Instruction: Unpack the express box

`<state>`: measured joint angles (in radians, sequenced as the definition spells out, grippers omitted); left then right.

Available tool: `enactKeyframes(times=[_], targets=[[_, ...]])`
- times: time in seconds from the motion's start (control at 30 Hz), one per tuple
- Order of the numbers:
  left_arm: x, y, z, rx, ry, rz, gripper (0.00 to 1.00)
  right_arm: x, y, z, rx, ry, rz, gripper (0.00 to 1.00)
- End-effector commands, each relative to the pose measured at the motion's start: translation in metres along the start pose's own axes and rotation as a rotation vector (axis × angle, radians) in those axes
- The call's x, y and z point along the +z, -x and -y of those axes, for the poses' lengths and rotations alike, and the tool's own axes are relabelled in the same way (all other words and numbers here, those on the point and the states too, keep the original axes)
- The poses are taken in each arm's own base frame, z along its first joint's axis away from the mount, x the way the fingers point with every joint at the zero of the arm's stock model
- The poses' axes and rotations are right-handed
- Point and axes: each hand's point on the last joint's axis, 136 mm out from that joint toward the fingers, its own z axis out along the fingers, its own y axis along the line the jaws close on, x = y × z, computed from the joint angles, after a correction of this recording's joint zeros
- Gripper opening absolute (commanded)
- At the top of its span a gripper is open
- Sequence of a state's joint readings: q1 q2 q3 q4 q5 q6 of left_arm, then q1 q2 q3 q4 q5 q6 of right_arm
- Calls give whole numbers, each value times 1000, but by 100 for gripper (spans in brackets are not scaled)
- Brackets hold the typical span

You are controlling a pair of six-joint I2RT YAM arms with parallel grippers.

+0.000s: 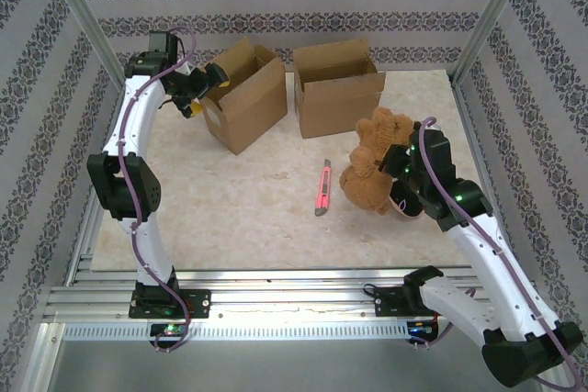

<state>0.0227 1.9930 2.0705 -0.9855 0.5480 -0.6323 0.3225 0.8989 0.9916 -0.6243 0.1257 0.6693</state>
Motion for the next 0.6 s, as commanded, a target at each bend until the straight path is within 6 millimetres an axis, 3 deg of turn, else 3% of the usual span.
enactKeyframes(times=[0.0,0.27,0.43,0.57], targets=[[-23,8,21,88,-66,45,100,16,8,-8,73,40,20,0],[-64,-14,38,246,-106,112,100,57,7,13,180,-43,-24,0],[-86,-46,36,327,-140,162,100,84,5,31,278,-61,-51,0],[-102,-73,22,362,-137,205,100,102,4,44,302,-89,-73,0]])
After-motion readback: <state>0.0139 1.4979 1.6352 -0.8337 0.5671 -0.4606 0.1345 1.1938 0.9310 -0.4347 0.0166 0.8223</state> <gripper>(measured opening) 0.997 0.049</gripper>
